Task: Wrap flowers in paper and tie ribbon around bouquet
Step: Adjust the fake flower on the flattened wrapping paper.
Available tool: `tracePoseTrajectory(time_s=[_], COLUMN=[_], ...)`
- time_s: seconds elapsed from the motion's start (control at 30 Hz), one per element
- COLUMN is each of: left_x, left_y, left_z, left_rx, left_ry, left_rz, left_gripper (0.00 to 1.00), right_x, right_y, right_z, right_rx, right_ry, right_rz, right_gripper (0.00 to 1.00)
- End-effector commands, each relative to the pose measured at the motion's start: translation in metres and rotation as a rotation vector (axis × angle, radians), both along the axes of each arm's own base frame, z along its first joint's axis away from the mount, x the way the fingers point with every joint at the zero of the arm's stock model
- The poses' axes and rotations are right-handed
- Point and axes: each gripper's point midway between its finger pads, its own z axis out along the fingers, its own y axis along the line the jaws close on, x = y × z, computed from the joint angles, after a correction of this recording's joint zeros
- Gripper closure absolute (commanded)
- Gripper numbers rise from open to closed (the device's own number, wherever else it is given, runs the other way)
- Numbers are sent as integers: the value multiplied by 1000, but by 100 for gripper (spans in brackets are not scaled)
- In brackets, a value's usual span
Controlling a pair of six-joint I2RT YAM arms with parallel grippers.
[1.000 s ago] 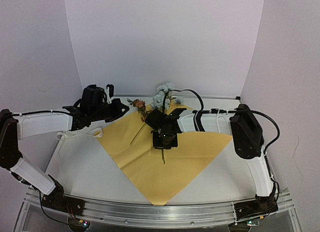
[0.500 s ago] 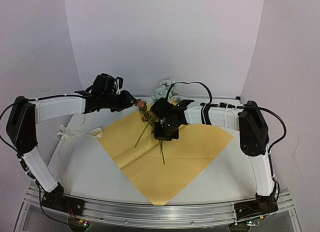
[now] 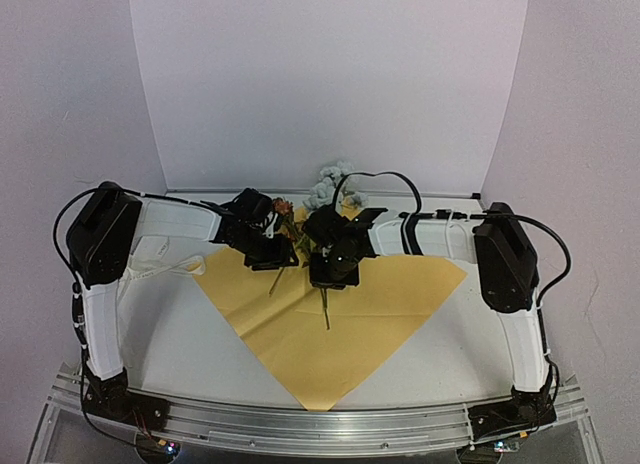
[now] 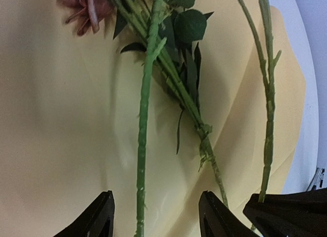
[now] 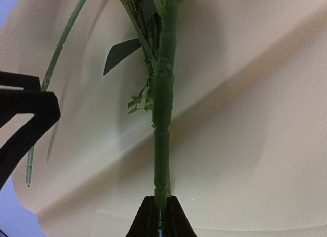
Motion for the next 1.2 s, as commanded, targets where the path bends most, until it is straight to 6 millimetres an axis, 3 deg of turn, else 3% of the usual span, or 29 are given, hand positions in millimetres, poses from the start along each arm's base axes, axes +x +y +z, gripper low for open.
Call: tracePoseTrajectory(time_s=[0.0, 0.13, 0.27, 0.37, 0.47, 0.67, 0.83, 0.97, 1.17], left_x=[17, 22, 28, 34, 44, 59, 64, 60, 35], left_y=[-14, -17, -20, -24, -27, -30, -28, -24, -26], left_z=[5, -6, -3, 11, 38, 89, 117, 127, 113], left_rx=[-20, -7, -11, -35, -65, -120, -166, -206, -210], left_ry=[-20, -5, -20, -62, -143, -284, -342, -322, -221], left_rz=[-22, -16, -15, -16, -13, 12, 49, 101, 200], left_gripper=[46, 56, 71, 88, 99, 100, 100, 100, 100], right_x=[7, 9, 11, 14, 16, 21, 26, 30, 37], right_y=[4, 2, 0, -3, -6, -20, -33, -42, -54], right_z=[45, 51, 58, 67, 75, 80, 83, 87, 103], right_rx=[64, 60, 56, 49, 39, 22, 13, 5, 19], right_ry=[-89, -107, -126, -155, -183, -203, -213, -226, -273], right_rz=[8, 14, 27, 35, 38, 15, -13, -32, -61], right_gripper=[100, 100, 100, 100, 100, 100, 100, 100, 100])
